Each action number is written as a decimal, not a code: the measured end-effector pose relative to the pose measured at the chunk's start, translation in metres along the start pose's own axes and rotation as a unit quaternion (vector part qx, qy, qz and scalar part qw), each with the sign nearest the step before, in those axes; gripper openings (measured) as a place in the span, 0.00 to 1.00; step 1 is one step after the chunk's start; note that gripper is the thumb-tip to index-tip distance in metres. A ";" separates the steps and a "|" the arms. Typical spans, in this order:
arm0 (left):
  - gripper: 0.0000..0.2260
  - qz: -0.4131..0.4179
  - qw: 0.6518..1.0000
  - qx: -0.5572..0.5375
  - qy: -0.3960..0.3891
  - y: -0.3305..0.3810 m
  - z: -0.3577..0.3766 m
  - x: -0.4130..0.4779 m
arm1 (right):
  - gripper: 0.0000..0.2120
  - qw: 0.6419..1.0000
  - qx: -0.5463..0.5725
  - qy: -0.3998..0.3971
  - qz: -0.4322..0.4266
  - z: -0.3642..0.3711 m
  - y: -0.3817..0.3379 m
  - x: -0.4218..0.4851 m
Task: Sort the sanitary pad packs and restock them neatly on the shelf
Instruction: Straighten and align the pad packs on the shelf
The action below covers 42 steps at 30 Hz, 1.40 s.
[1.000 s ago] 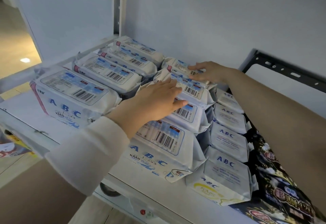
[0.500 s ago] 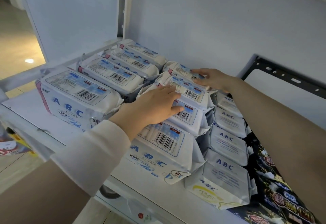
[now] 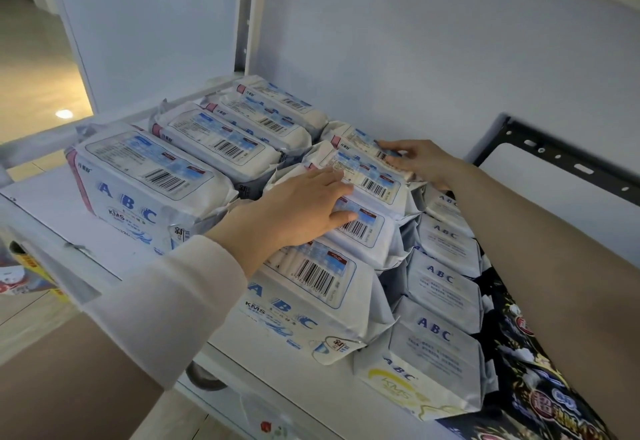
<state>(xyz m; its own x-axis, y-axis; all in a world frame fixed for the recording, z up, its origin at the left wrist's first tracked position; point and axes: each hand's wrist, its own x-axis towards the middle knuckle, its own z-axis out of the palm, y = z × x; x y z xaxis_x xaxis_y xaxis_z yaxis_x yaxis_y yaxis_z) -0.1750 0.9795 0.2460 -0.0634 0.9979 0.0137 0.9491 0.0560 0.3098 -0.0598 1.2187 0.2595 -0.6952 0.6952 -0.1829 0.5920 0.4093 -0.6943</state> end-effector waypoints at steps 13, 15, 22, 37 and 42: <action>0.25 -0.003 1.000 0.018 0.012 0.005 -0.009 -0.010 | 0.17 0.992 -0.112 0.009 -0.054 0.005 -0.008 -0.008; 0.25 0.004 0.999 0.022 0.036 0.006 -0.019 -0.018 | 0.17 0.984 -0.154 0.045 -0.083 0.008 -0.016 -0.012; 0.21 -0.051 0.977 -0.018 0.204 -0.055 -0.055 -0.089 | 0.17 0.963 -0.173 0.022 -0.204 0.068 -0.108 -0.035; 0.17 -0.233 0.742 -0.565 0.277 -0.199 -0.021 -0.125 | 0.33 0.958 -0.245 -0.041 -0.139 0.177 -0.168 -0.059; 0.31 -0.184 0.683 -0.667 0.231 -0.211 -0.021 -0.116 | 0.35 0.958 -0.268 -0.037 -0.089 0.193 -0.177 -0.068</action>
<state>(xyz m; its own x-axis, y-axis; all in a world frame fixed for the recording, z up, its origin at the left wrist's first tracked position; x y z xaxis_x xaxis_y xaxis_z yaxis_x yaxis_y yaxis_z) -0.3739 0.8510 0.1990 -0.6062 0.7895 -0.0960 -0.2651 -0.0868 0.9603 -0.1961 0.9844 0.2604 -0.8203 0.5499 -0.1572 0.5714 0.7767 -0.2649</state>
